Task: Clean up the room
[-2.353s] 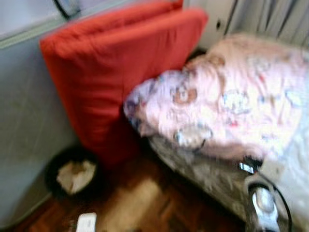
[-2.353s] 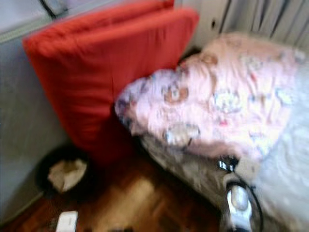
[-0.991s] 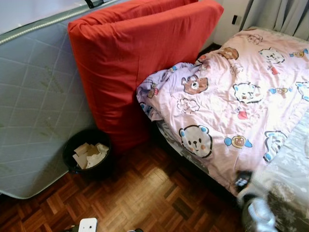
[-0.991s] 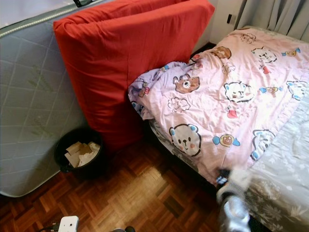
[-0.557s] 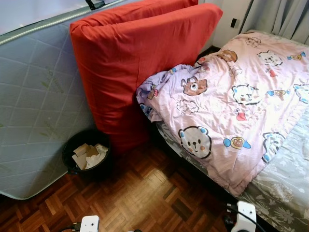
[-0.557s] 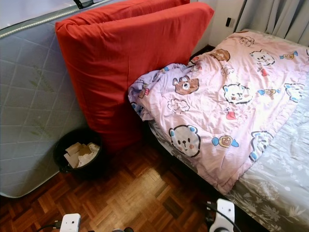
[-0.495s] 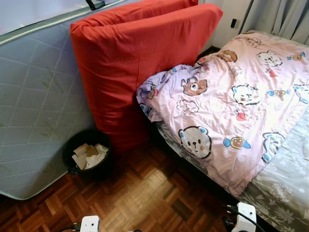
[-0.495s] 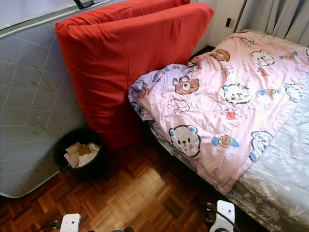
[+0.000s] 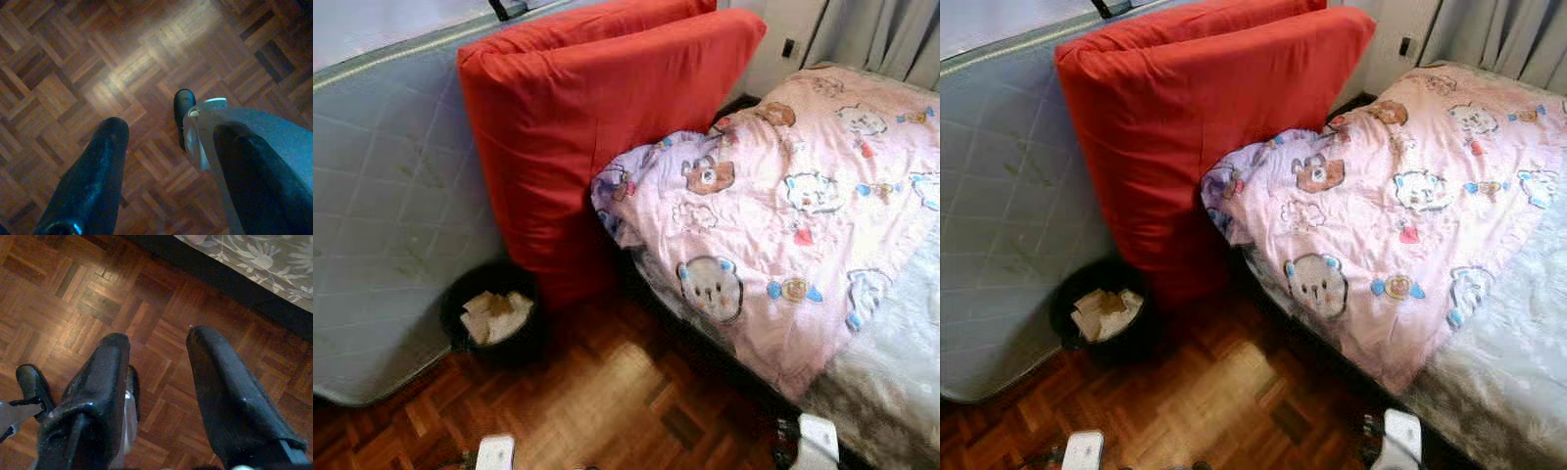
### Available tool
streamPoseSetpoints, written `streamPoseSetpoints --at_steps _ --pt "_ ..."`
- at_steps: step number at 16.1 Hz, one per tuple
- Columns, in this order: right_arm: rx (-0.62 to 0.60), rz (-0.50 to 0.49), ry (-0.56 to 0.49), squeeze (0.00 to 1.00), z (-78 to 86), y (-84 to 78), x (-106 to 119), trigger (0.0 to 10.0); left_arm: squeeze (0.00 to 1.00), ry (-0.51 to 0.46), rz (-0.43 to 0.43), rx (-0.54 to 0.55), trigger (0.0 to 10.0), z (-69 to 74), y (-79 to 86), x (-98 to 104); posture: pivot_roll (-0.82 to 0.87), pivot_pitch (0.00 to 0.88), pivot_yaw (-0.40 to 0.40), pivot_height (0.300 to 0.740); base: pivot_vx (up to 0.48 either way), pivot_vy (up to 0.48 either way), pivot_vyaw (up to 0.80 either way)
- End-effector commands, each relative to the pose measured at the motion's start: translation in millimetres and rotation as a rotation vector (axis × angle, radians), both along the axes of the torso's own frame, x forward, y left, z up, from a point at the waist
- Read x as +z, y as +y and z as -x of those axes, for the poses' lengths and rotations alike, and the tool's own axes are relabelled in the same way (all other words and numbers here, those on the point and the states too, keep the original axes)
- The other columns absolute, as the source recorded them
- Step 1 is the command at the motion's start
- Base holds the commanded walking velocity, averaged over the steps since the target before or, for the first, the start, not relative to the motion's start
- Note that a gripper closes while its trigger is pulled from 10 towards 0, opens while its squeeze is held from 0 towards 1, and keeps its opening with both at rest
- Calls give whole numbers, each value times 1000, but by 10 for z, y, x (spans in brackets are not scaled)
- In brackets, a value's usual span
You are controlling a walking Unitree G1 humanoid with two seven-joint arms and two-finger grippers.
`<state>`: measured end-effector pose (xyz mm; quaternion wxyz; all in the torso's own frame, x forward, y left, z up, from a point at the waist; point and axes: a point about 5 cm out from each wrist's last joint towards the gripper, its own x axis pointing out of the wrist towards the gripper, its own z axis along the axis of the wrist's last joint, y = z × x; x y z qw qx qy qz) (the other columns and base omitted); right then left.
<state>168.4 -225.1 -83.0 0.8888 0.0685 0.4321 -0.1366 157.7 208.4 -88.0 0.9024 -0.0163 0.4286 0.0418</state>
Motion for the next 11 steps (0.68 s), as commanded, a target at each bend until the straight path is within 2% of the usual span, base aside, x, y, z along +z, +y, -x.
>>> streamPoseSetpoints --at_steps 1,11 --pt "-4 3 15 0 73 -11 -28 10000 0 38 -17 -10 10000 85 38 -32 7 86 27 740 0 0 0" --pt "-5 -42 27 0 160 35 -73 10000 0 34 -12 -11 10000 28 -39 -28 3 96 26 740 0 0 0"
